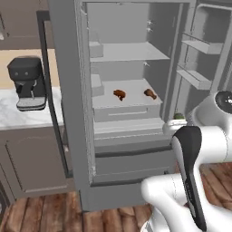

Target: Gather the carrot and cucumber from the fridge and place them on a tray on the dining counter. Then gather the chicken drumsticks from the fridge and place them on the other tray.

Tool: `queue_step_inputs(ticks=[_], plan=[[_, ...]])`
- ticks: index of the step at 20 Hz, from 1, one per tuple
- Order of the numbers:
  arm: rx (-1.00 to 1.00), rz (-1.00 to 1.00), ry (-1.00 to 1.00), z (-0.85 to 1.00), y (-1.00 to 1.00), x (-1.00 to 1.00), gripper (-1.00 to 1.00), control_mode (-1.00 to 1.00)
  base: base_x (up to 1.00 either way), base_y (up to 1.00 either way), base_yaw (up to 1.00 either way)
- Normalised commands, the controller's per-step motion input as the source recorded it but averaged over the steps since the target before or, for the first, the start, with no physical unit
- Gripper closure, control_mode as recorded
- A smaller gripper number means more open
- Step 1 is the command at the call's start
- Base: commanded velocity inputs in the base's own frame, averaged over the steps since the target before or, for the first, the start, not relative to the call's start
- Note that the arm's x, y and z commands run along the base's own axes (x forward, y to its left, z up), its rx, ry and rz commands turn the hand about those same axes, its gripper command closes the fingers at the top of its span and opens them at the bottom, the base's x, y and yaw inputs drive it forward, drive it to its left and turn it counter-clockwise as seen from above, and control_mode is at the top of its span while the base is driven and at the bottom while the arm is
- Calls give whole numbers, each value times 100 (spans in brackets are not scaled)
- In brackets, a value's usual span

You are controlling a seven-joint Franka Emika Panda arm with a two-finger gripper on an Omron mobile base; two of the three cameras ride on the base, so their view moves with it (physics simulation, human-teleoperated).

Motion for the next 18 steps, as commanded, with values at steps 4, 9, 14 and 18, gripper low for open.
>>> queue_step_inputs(ticks=[4,9,14,18], plan=[[0,0,0,0,0,0,100,100,-80,0,-2],[0,0,0,0,0,0,100,100,-74,0,-17],[0,0,0,0,0,0,100,100,-58,0,-34],[0,0,0,0,0,0,100,100,-45,0,-44]])
